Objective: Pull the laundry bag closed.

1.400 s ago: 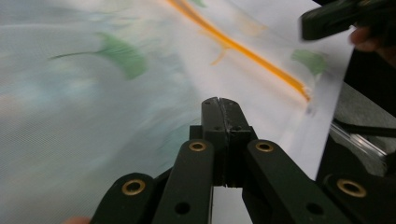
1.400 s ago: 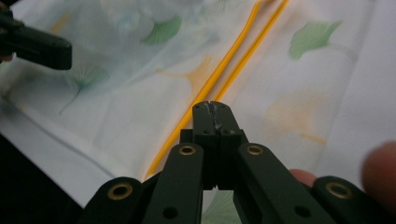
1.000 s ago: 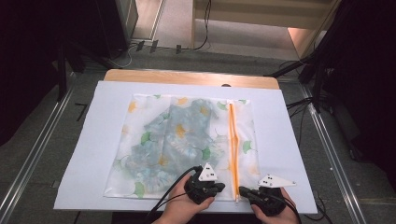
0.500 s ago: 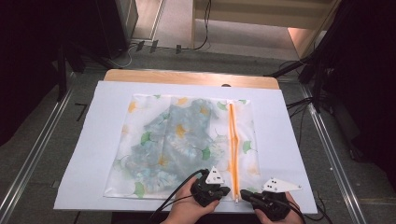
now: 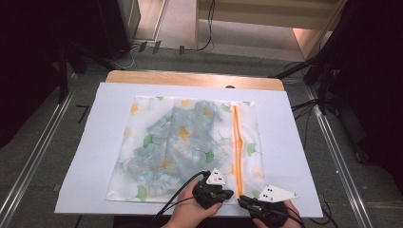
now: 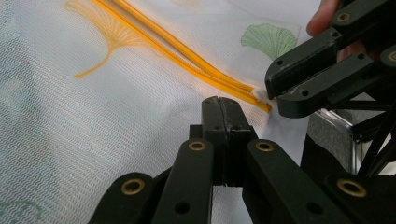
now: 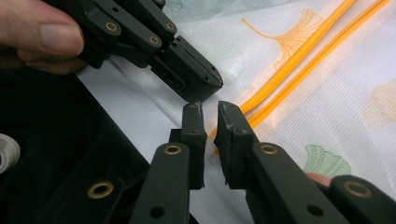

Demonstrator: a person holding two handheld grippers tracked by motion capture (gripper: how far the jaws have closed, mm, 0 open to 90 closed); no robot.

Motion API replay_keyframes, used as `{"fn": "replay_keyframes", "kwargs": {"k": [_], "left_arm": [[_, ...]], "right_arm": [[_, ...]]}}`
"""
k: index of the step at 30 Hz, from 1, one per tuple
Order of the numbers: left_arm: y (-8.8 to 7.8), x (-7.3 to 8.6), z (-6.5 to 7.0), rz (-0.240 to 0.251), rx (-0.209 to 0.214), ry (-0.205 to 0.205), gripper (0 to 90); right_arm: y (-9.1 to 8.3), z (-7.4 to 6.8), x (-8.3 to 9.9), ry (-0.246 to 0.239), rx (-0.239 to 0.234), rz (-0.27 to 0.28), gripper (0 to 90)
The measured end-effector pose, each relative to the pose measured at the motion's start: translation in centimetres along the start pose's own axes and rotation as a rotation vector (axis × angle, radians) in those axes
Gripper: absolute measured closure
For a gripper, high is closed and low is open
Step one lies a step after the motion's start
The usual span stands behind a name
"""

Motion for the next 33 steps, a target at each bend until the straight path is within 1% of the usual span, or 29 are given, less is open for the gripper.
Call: {"fn": "replay_keyframes", "kwargs": {"k": [1,2,4,5,7,9,10,11,14,16,17,21,22,25,28,33], "left_arm": [[0.0,0.0,0.0,0.0,0.0,-0.001,90.0],[0.0,0.0,0.0,0.0,0.0,-0.002,90.0],[0.0,0.0,0.0,0.001,0.0,-0.002,90.0],[0.0,0.0,0.0,0.001,0.0,-0.001,90.0],[0.0,0.0,0.0,0.001,0.001,-0.002,90.0],[0.0,0.0,0.0,0.001,0.003,-0.003,90.0],[0.0,0.0,0.0,0.001,0.003,-0.003,90.0],[0.0,0.0,0.0,-0.002,0.004,-0.001,90.0],[0.0,0.0,0.0,-0.002,0.005,-0.003,90.0],[0.0,0.1,-0.1,-0.005,0.004,-0.002,90.0],[0.0,0.1,-0.1,-0.004,0.004,-0.002,90.0],[0.0,0.1,-0.1,-0.005,0.005,-0.002,90.0],[0.0,0.1,-0.1,-0.005,0.005,-0.002,90.0],[0.0,0.1,-0.1,-0.004,0.005,-0.003,90.0],[0.0,0.1,-0.1,-0.003,0.005,-0.003,90.0],[-0.1,0.1,-0.1,-0.005,0.004,0.002,90.0]], "right_arm": [[0.0,0.0,0.0,0.0,0.0,0.0,81.0],[0.0,0.1,0.0,-0.002,-0.005,0.003,76.7],[0.1,-0.1,0.2,-0.003,-0.021,-0.002,72.8],[0.1,-0.1,0.2,-0.007,-0.021,-0.002,72.2],[0.1,0.0,0.3,-0.018,-0.004,-0.007,71.0],[0.1,0.3,0.5,-0.024,0.021,-0.023,71.0],[0.1,0.3,0.5,-0.024,0.021,-0.023,71.0],[0.2,0.4,0.8,-0.054,0.035,-0.04,71.6],[0.2,0.5,0.8,-0.063,0.04,-0.042,74.4],[0.1,0.6,0.9,-0.07,0.056,-0.051,76.5],[0.1,0.7,0.9,-0.067,0.054,-0.053,77.4],[-0.4,0.9,0.9,-0.029,0.035,-0.044,81.5],[-0.4,0.9,0.9,-0.029,0.035,-0.044,81.5],[-0.7,0.9,0.8,-0.017,0.013,-0.03,83.5],[-0.7,0.9,0.7,-0.011,0.009,-0.022,84.0],[-0.9,0.7,0.2,-0.005,-0.001,0.007,84.8]]}}
Point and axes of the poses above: each handheld gripper's, and its own axes: y roughly forward along the jaws, x roughly out of its underside, z roughly to its right, the point moved 8 cm from there along y, roughly forward along the jaws, and after that the axes turned 9 degrees about -x, right-handed, at the moved point
